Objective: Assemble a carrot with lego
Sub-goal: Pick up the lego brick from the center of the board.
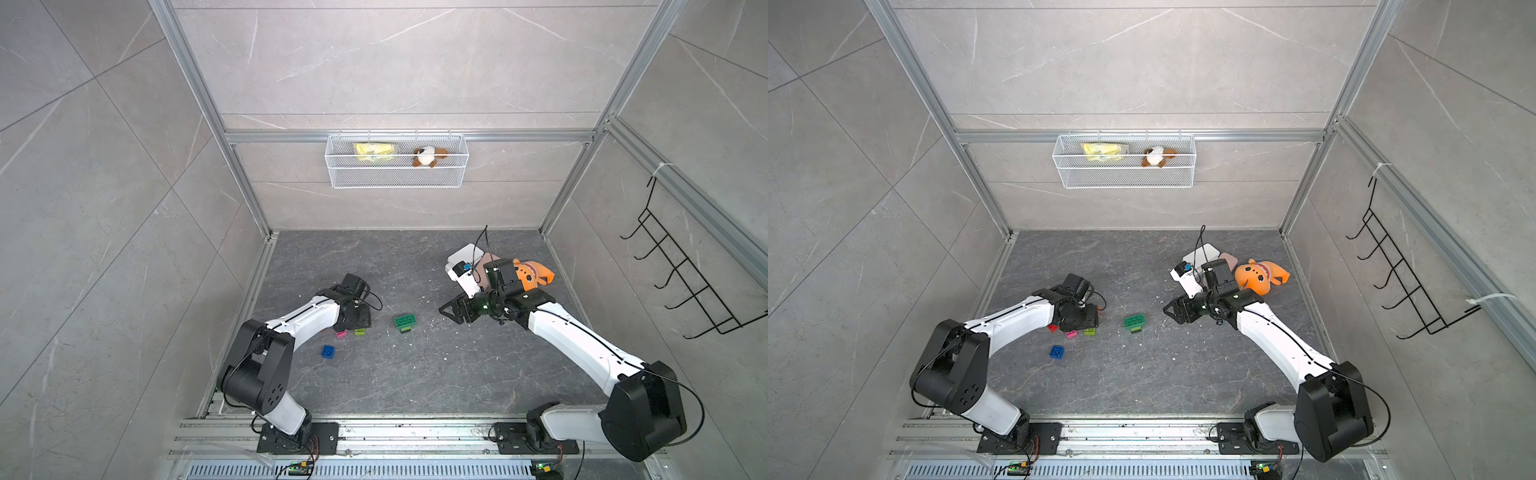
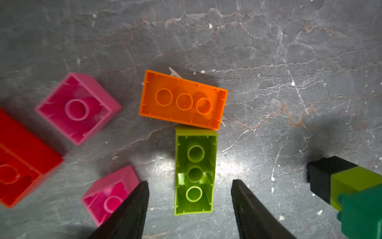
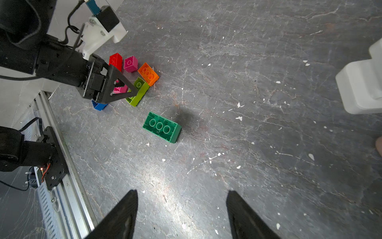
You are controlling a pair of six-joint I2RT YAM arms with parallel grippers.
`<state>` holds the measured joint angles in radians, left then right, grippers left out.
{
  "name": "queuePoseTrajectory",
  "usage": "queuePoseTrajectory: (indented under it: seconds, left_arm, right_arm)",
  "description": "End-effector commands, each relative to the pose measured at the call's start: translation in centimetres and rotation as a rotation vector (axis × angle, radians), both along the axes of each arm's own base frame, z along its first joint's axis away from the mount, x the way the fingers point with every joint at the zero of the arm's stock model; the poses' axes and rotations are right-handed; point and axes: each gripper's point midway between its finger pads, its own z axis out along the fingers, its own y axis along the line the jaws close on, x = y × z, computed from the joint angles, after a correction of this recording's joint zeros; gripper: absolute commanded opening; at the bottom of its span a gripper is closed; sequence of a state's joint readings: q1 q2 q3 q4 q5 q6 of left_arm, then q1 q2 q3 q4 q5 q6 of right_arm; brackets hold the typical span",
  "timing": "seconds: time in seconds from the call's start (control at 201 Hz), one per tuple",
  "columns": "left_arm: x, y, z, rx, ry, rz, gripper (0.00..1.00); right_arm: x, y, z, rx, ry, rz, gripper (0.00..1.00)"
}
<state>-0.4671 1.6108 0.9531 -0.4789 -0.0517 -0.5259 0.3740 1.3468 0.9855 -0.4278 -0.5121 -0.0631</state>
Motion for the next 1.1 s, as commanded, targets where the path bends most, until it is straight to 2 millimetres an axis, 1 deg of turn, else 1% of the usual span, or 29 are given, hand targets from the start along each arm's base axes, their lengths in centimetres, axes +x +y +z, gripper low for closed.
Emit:
queuePoseTrajectory:
  seconds: [0.0,0.159,0.209,0.289,0.438,0.483,0.707,0.786,0.881,0.931,0.99,1.05,1.1]
  left_arm:
    - [0.9,-0.7,-0.2,0.001,-0.018,0.011,0.63]
    - [1.2,-0.5,-1.2,0.045,-0.005,0.003,0.53]
    - [1.3,-0.4,-1.3,0.055,-0.005,0.002,0.48]
    - [1.4,-0.3,-1.5,0.070,-0.010,0.003,0.44]
    - [1.8,-0.2,-1.9,0.086,-0.020,0.004,0.44]
    - [2.0,-0.4,-1.8,0.078,-0.023,0.002,0.45]
    - [2.4,-0.6,-1.6,0.072,-0.039,-0.001,0.45]
    - [2.4,-0.6,-1.5,0.074,-0.040,-0.003,0.41]
    - [2.3,-0.6,-1.4,0.077,-0.040,-0.011,0.34]
    - [2.4,-0.5,-1.1,0.078,-0.050,-0.014,0.28]
    - [2.3,-0.5,-0.4,0.077,-0.065,-0.029,0.25]
    - [2.1,-0.6,0.7,0.074,-0.091,-0.066,0.21]
    - [1.9,-0.9,2.0,0.071,-0.128,-0.118,0.19]
  right_arm:
    - [0.4,0.2,0.2,-0.004,-0.007,-0.006,0.71]
    - [0.3,0.1,0.2,-0.007,-0.009,-0.006,0.71]
    - [0.3,0.0,0.2,-0.009,-0.007,-0.008,0.71]
    - [0.3,0.0,0.1,-0.010,-0.005,-0.007,0.71]
    - [0.2,0.1,0.0,-0.014,0.000,-0.005,0.71]
    - [0.2,0.1,0.0,-0.015,0.002,-0.004,0.71]
    - [0.3,0.1,-0.3,-0.019,0.011,-0.003,0.71]
    - [0.3,0.1,-0.4,-0.020,0.017,-0.001,0.71]
    - [0.4,0.1,-0.6,-0.022,0.021,0.000,0.71]
    - [0.4,0.1,-0.5,-0.023,0.020,-0.001,0.71]
    - [0.3,0.1,-0.4,-0.024,0.017,-0.002,0.71]
    - [0.2,-0.2,-0.3,-0.033,0.016,-0.012,0.71]
    - [0.1,-0.5,-0.3,-0.044,0.016,-0.024,0.71]
